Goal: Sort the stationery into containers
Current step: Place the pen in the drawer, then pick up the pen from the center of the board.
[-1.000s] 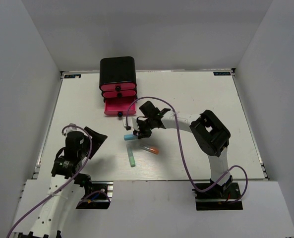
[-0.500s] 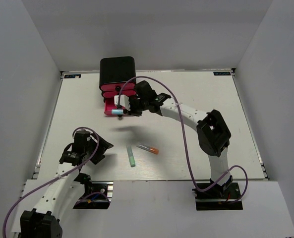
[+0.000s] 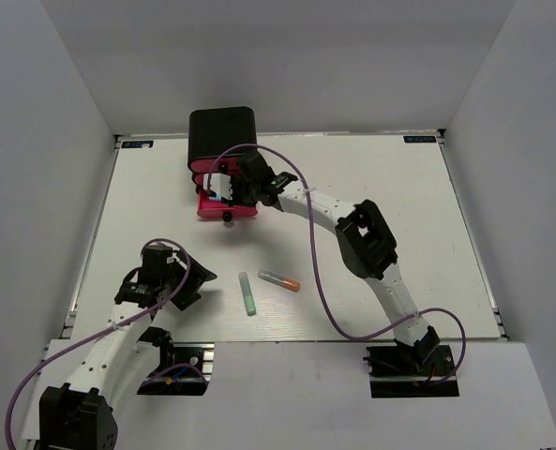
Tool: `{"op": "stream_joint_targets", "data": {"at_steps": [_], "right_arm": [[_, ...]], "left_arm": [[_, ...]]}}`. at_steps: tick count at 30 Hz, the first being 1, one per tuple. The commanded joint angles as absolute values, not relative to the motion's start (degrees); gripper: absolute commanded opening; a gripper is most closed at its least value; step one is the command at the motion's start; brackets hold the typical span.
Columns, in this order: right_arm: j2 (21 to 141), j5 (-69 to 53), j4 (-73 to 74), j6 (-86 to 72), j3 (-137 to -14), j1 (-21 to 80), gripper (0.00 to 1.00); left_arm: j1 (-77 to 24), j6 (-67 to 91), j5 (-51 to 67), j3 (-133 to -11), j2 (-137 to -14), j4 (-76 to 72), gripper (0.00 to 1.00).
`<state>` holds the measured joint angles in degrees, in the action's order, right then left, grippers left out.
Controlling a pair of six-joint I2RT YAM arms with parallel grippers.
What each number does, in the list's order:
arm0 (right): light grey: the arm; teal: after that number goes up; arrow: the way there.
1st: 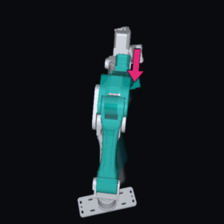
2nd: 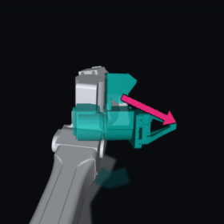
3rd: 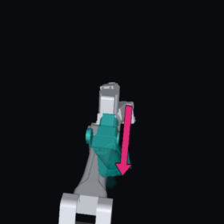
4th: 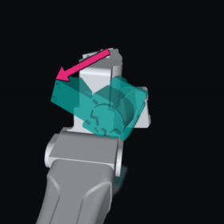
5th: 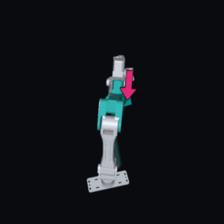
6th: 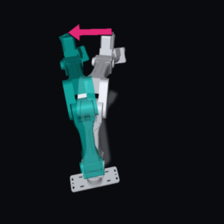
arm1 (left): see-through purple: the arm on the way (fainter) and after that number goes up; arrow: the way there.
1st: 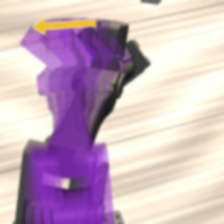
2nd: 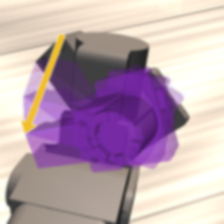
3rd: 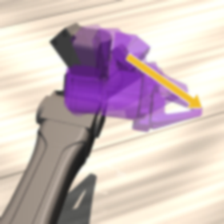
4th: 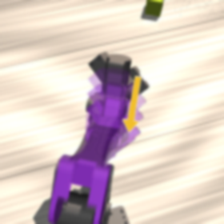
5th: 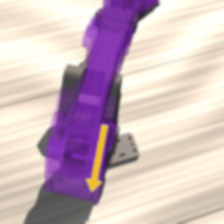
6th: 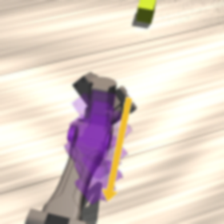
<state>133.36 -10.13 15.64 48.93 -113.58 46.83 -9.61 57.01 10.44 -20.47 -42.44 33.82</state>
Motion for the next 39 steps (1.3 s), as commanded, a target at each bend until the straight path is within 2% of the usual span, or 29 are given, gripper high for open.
{"op": "stream_joint_targets", "data": {"at_steps": [1,2,5,7,15,18,21,22,25,26,28,31,32,33,36,39], "right_arm": [[133.0,-7.6,14.9,50.3,-117.2,46.5,0.14],[132.9,-7.6,14.8,50.3,-116.8,46.6,0.27],[132.3,-7.6,15.0,50.1,-116.0,46.7,0.43],[131.1,-8.0,14.9,48.9,-115.1,46.6,0.48],[123.2,-9.7,15.4,44.4,-110.0,46.5,0.48],[118.5,-10.7,14.8,42.5,-105.2,46.4,0.43],[112.8,-11.6,13.9,40.5,-100.1,46.1,0.32],[111.7,-11.9,14.0,40.3,-99.2,46.3,0.21],[106.5,-13.4,13.7,37.7,-91.9,46.1,0.08],[105.5,-13.9,13.9,37.5,-88.7,46.1,0.00],[101.1,-15.6,14.6,37.2,-84.2,46.1,0.00],[95.7,-20.1,18.6,37.3,-76.5,46.8,0.17],[93.6,-20.7,19.2,37.2,-75.0,46.8,0.35],[92.8,-22.6,19.7,36.9,-70.5,46.9,0.41],[89.0,-22.6,20.1,35.8,-63.2,47.9,0.55],[87.0,-21.5,19.4,34.3,-58.5,49.0,0.56]], "left_arm": [[-9.8,56.3,11.3,-22.3,-41.7,33.2,0.81],[-9.8,56.3,11.3,-22.3,-41.7,33.2,0.81],[-9.8,55.8,11.3,-22.3,-42.5,32.0,0.81],[-9.8,55.8,11.9,-22.9,-43.1,31.1,0.81],[-9.8,55.3,11.9,-23.4,-46.6,26.6,0.81],[-9.8,54.8,11.9,-23.4,-48.2,24.9,0.81],[-9.8,54.8,11.9,-23.4,-49.7,23.4,0.79],[-9.8,54.2,11.9,-23.4,-50.4,22.7,0.79],[-9.8,54.2,11.9,-23.9,-51.6,21.3,0.76],[-9.8,54.2,12.6,-23.9,-51.6,20.0,0.73],[-9.8,54.2,13.1,-23.9,-52.1,19.3,0.67],[-9.8,53.7,13.6,-23.9,-52.8,18.1,0.66],[-9.8,53.1,13.6,-24.4,-53.5,18.1,0.66],[-9.8,53.1,14.1,-24.4,-54.2,18.1,0.67],[-10.4,51.9,14.8,-25.5,-55.6,19.0,0.69],[-11.0,50.3,15.3,-27.3,-56.2,21.0,0.72]]}}
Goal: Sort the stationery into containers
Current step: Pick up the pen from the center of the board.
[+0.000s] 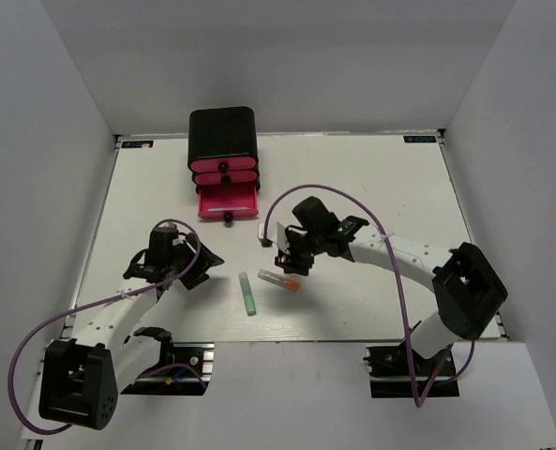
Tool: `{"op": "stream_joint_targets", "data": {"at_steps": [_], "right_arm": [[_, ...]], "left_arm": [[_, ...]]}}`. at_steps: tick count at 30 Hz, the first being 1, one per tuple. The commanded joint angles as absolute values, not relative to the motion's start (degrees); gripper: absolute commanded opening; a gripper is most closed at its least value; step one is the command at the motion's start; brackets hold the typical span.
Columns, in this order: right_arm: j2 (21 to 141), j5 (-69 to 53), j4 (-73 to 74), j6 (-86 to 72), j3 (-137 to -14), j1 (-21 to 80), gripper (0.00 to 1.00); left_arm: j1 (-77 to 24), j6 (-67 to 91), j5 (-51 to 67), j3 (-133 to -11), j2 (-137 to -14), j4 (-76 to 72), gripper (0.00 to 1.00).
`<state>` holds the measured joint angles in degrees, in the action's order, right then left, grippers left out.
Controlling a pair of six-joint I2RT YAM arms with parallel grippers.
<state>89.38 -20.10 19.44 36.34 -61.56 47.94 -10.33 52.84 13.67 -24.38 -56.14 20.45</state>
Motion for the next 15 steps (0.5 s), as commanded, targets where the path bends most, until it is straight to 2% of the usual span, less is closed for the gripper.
{"op": "stream_joint_targets", "data": {"at_steps": [1,15], "right_arm": [[86.7,-21.4,19.1,33.9,-57.3,49.1,0.58],[97.2,-18.0,16.4,31.0,-58.4,52.2,0.66]], "left_arm": [[-11.6,50.3,15.3,-28.3,-56.2,22.0,0.73],[-16.7,48.7,11.5,-31.0,-46.4,34.2,0.79]]}}
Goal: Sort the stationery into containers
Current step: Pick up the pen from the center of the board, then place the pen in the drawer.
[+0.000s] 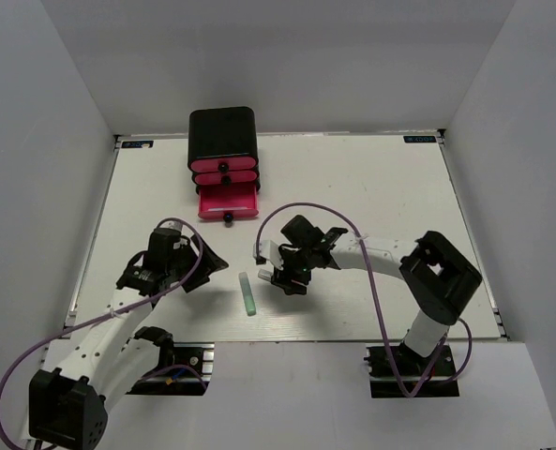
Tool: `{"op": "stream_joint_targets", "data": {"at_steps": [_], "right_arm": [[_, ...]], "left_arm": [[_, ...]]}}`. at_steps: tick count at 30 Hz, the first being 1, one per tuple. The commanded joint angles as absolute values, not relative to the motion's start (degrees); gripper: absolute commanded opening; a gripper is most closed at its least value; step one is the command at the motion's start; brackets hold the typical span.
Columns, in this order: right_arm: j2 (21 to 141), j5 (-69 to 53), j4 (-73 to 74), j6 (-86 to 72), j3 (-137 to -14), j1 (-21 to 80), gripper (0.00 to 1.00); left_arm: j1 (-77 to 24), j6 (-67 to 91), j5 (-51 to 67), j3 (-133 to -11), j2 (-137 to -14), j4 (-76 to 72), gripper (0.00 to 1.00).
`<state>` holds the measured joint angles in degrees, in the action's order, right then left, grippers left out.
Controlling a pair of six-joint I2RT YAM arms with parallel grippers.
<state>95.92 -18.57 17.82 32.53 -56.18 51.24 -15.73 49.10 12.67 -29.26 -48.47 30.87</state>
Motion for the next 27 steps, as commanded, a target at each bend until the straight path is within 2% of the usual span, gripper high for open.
{"op": "stream_joint_targets", "data": {"at_steps": [1,4,7,8,11,12,14,18,22,27], "right_arm": [[98.4,-17.8,16.1,30.9,-58.5,52.4,0.66],[99.7,-16.4,14.5,29.7,-58.5,52.9,0.65],[100.5,-15.7,14.4,29.5,-58.9,53.1,0.54],[100.6,-15.6,14.4,29.7,-58.8,53.0,0.43],[100.8,-16.5,14.9,30.6,-59.0,52.7,0.21],[100.6,-16.9,15.2,30.8,-59.5,52.8,0.09],[99.7,-16.0,15.5,31.7,-60.5,52.3,0.00],[98.9,-13.8,15.4,35.2,-68.3,50.8,0.00],[103.3,-12.3,16.6,39.3,-82.3,49.0,0.00],[109.9,-11.7,14.9,46.0,-89.9,48.2,0.00]], "left_arm": [[-16.7,48.7,11.0,-31.0,-46.4,34.9,0.79],[-17.3,49.3,11.0,-31.0,-45.9,35.4,0.79],[-18.5,49.3,9.9,-32.2,-47.5,35.4,0.79],[-19.1,49.3,9.9,-32.7,-48.2,35.4,0.79],[-20.5,49.3,9.3,-33.8,-51.1,35.4,0.79],[-20.5,49.3,8.6,-34.4,-51.7,35.4,0.79],[-22.1,49.8,8.1,-34.9,-53.6,35.4,0.79],[-24.4,50.4,7.6,-34.9,-56.6,35.4,0.79],[-27.0,51.7,6.2,-35.4,-60.1,36.5,0.79],[-29.1,51.7,3.1,-38.0,-62.5,38.1,0.80]]}}
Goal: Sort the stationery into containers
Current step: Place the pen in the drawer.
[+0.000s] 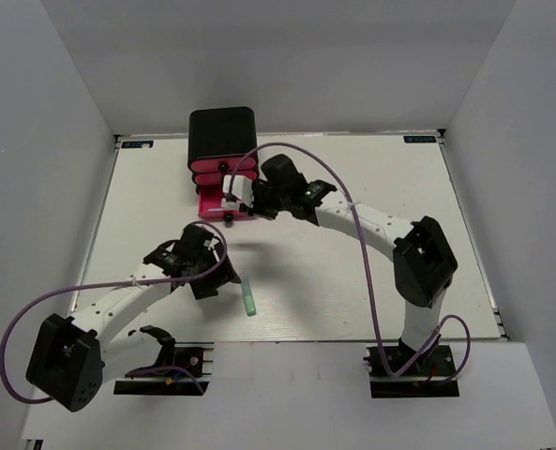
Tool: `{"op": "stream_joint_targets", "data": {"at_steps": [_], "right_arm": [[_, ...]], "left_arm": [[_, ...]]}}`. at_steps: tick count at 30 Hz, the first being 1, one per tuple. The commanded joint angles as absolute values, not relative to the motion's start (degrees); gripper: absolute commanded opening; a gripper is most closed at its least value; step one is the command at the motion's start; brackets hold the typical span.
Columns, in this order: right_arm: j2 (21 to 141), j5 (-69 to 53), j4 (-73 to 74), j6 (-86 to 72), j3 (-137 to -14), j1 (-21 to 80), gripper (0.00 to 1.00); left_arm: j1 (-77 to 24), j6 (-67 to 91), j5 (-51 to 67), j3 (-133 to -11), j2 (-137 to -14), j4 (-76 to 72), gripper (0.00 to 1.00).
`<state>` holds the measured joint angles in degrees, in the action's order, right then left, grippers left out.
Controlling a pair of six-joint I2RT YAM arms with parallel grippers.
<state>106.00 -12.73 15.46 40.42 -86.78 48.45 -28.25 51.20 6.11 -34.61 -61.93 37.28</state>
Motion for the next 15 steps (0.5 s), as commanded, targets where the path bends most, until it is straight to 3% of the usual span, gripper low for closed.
{"op": "stream_joint_targets", "data": {"at_steps": [1,12,15], "right_arm": [[111.0,-11.5,14.6,46.6,-92.3,48.1,0.00],[129.2,-5.8,9.6,53.1,-112.1,47.5,0.00],[131.2,-5.0,9.6,53.7,-114.3,46.8,0.08]], "left_arm": [[-30.0,51.7,2.4,-38.1,-62.5,38.6,0.80],[-34.1,54.1,0.8,-38.6,-64.2,36.9,0.82],[-34.8,54.8,0.3,-38.6,-64.2,36.4,0.82]]}}
